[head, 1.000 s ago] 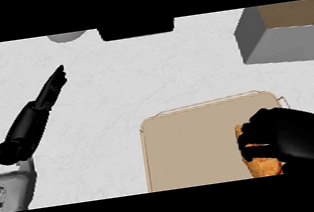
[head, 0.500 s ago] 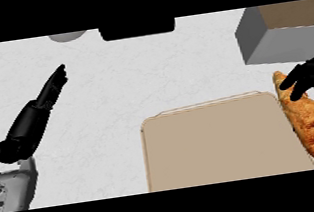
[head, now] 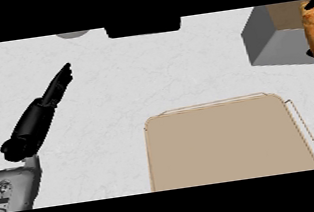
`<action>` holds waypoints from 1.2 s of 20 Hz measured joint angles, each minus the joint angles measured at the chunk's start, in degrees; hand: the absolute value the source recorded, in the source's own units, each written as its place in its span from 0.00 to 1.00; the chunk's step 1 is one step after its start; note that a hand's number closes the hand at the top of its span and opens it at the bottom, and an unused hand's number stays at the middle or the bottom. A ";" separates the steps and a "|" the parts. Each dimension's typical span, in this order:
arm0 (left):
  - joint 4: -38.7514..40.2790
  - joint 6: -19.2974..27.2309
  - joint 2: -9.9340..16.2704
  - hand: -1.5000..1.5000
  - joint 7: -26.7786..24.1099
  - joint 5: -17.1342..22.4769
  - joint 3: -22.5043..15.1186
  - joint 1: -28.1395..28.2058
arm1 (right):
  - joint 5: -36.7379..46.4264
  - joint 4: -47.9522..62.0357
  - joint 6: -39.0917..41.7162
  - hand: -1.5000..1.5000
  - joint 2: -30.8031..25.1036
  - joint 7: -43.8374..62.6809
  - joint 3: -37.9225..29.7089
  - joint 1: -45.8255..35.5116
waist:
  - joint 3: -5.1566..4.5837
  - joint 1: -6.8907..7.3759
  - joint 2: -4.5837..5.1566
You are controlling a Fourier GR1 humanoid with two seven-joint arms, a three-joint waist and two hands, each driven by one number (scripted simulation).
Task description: Pick the croissant from the tray and place it in the cardboard box
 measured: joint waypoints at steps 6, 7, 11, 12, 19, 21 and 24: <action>-0.80 -0.47 -0.47 0.50 0.70 -0.04 -0.32 -0.29 | 9.47 16.87 -0.48 1.00 -2.53 -6.05 3.43 -9.36 | 0.02 0.99 0.32; -0.76 -0.37 -0.64 0.50 0.50 -0.20 -0.45 -0.45 | 10.93 19.42 0.28 1.00 -3.24 -6.75 4.42 -10.22 | 0.02 1.32 0.48; -0.56 -0.54 -0.89 0.50 -0.01 -0.40 -0.68 -0.82 | 16.47 29.03 2.97 1.00 -4.51 -10.21 8.56 -14.37 | 0.04 2.03 0.75; -0.75 -0.49 -1.01 0.50 -0.01 -0.60 -0.90 -0.75 | 17.88 31.40 3.20 1.00 -4.66 -11.41 9.50 -15.17 | 0.06 2.10 0.77; -0.76 -0.43 -2.15 0.50 0.64 -1.05 -1.86 -1.96 | 26.68 46.12 3.73 0.00 -5.62 -19.46 15.17 -20.36 | 0.08 3.08 1.20; -0.52 -0.39 -2.12 0.50 0.75 -1.18 -1.74 -2.49 | 28.56 49.16 4.11 0.00 -5.74 -22.65 16.78 -21.25 | 0.10 3.14 1.29; -0.17 -1.03 -1.64 0.50 0.49 -0.51 -0.95 -2.72 | 29.61 52.69 3.19 0.00 -5.22 -26.79 17.90 -22.46 | 0.04 2.95 1.20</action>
